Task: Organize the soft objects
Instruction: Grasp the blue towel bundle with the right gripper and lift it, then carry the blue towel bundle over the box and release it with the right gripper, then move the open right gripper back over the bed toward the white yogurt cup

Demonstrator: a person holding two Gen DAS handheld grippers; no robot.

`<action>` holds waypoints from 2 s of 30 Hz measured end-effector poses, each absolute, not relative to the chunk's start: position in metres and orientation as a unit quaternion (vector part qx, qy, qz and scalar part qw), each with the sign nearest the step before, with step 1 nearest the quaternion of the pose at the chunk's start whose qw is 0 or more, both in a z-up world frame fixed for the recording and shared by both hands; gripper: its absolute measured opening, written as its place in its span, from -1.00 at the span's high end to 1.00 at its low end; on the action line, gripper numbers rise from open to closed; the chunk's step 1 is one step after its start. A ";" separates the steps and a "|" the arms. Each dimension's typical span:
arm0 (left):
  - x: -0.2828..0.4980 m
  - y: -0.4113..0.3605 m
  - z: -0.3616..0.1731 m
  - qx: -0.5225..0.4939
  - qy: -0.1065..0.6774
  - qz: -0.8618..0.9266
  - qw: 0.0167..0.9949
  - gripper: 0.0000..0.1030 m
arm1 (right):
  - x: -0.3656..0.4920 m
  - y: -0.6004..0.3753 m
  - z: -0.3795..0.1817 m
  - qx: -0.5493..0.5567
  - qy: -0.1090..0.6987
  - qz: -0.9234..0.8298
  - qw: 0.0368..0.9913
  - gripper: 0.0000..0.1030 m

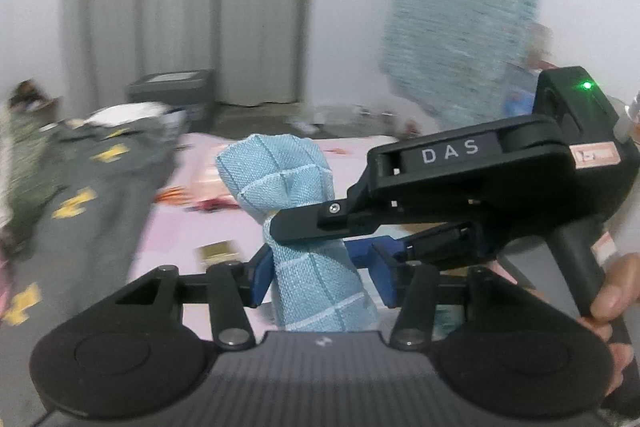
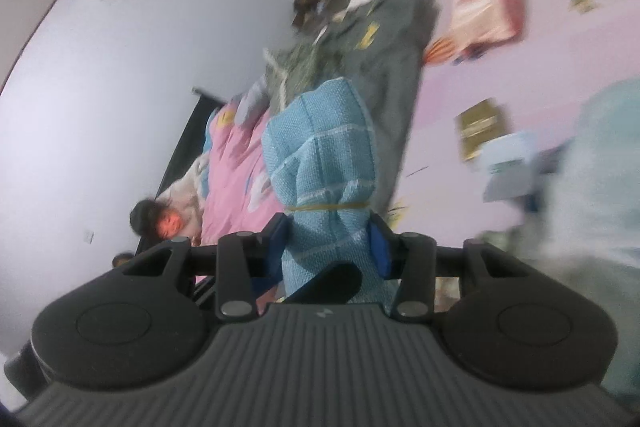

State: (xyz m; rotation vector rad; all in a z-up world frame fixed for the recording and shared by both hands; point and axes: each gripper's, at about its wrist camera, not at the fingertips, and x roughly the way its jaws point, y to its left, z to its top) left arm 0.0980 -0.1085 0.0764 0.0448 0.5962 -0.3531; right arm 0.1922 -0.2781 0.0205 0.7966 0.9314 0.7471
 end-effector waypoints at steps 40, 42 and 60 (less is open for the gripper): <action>0.133 -0.365 0.015 0.080 0.402 -0.388 0.826 -0.50 | 0.075 -0.590 -0.006 0.368 0.367 -0.005 0.854 0.13; 0.128 -0.349 0.024 0.075 0.393 -0.383 0.833 -0.51 | 0.067 -0.581 0.002 0.375 0.356 0.005 0.856 0.11; 0.094 -0.124 0.063 0.025 0.310 -0.206 0.928 -0.57 | 0.085 -0.428 0.043 0.367 0.323 0.170 0.856 -0.08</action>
